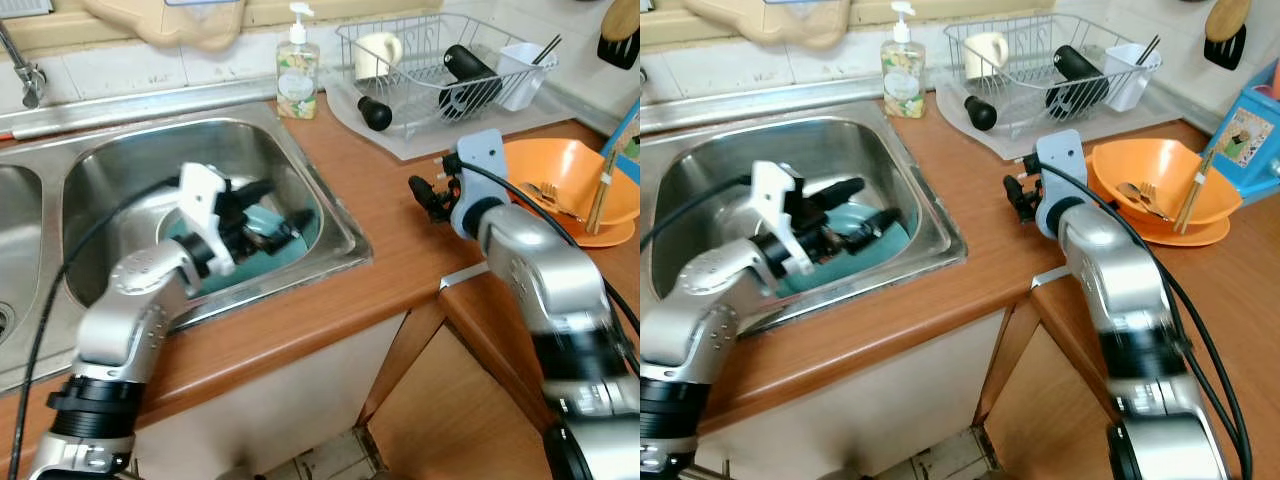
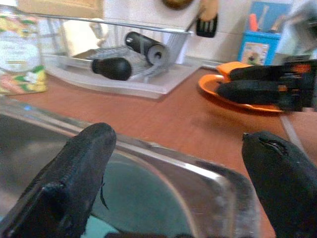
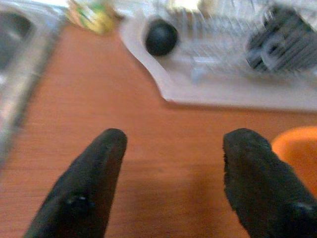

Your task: Kitchen organization

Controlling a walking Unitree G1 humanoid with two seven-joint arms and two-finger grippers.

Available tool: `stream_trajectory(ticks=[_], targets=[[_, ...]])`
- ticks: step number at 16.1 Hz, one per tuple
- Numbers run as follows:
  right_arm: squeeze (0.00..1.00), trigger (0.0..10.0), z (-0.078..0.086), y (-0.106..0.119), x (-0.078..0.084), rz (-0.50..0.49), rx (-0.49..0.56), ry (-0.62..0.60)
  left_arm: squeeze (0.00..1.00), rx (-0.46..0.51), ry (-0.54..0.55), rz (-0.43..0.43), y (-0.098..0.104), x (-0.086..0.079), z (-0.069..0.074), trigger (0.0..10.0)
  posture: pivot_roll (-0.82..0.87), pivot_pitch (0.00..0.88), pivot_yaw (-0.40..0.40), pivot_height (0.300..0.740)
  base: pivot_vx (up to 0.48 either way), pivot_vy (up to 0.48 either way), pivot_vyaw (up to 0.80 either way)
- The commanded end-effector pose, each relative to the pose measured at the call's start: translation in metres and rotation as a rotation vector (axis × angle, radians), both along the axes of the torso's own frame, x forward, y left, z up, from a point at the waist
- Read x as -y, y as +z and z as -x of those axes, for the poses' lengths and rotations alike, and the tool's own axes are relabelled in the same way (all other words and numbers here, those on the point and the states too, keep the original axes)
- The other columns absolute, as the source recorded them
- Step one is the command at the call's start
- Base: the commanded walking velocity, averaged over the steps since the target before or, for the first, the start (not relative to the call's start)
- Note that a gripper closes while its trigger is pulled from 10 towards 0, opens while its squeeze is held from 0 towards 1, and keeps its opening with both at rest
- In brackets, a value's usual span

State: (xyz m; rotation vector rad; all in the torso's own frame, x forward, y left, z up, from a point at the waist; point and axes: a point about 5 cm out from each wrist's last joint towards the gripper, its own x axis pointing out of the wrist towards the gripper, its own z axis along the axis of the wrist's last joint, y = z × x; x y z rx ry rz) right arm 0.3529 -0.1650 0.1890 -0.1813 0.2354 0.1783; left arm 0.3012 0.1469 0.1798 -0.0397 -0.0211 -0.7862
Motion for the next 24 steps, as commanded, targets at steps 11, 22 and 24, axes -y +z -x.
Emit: stream_trajectory(ticks=[11,22,24], targets=[[0.0,10.0,-0.044,-0.015,0.035,-0.028,-0.119,-0.199,1.0,-0.041,-0.158,-0.036,-0.006,0.009,0.015,10.0,-0.19,0.0,-0.01,0.74,0.0,0.0,0.0],[0.0,10.0,-0.041,-0.036,0.025,-0.148,-0.336,-0.118,1.0,-0.088,-0.192,-0.051,-0.01,0.006,0.02,10.0,-0.19,0.0,-0.015,0.74,0.0,0.0,0.0],[0.0,10.0,-0.04,-0.037,0.013,-0.171,-0.375,-0.061,1.0,-0.104,-0.198,-0.057,-0.012,0.002,0.023,10.0,-0.18,0.0,-0.017,0.74,0.0,0.0,0.0]])
